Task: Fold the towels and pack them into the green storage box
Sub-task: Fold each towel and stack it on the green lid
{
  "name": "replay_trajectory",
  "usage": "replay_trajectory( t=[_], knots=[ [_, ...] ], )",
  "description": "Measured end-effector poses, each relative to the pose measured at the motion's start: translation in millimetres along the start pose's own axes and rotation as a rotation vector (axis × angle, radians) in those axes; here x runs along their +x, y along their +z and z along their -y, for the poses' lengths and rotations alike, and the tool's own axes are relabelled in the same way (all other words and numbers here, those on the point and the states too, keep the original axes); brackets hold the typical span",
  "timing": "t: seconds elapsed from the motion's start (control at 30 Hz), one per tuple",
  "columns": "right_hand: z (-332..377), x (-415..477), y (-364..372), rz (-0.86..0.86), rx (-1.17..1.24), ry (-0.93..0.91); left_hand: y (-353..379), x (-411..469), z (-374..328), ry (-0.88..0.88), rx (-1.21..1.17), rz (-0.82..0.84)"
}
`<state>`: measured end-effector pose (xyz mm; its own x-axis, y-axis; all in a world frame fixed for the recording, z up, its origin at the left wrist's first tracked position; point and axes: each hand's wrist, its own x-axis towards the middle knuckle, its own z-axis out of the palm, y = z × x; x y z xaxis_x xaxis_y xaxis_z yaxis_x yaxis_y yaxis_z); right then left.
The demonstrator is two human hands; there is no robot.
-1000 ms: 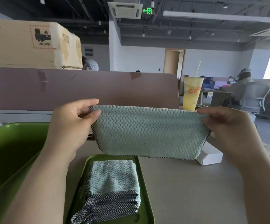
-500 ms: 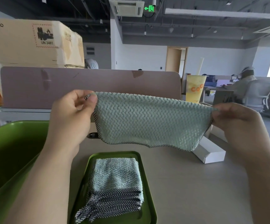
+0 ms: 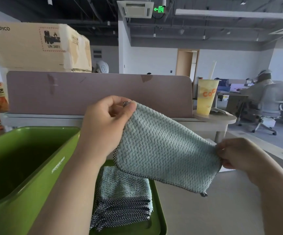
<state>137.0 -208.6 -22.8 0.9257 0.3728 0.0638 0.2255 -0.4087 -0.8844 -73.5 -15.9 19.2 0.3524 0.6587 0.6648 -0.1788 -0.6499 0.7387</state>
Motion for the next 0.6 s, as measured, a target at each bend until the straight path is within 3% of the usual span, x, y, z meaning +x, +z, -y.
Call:
replay_trajectory(
  t=[0.17, 0.47, 0.6],
  knots=[
    [-2, 1, -1, 0.054, -0.118, 0.007, 2, -3, -4, -0.012, 0.034, 0.033],
    [-5, 0, -14, -0.006, 0.233, -0.078, -3, 2, 2, -0.028, 0.017, -0.100],
    [-5, 1, -20, -0.015, 0.215, -0.126, -6, 3, 2, -0.009, 0.028, -0.157]
  ],
)
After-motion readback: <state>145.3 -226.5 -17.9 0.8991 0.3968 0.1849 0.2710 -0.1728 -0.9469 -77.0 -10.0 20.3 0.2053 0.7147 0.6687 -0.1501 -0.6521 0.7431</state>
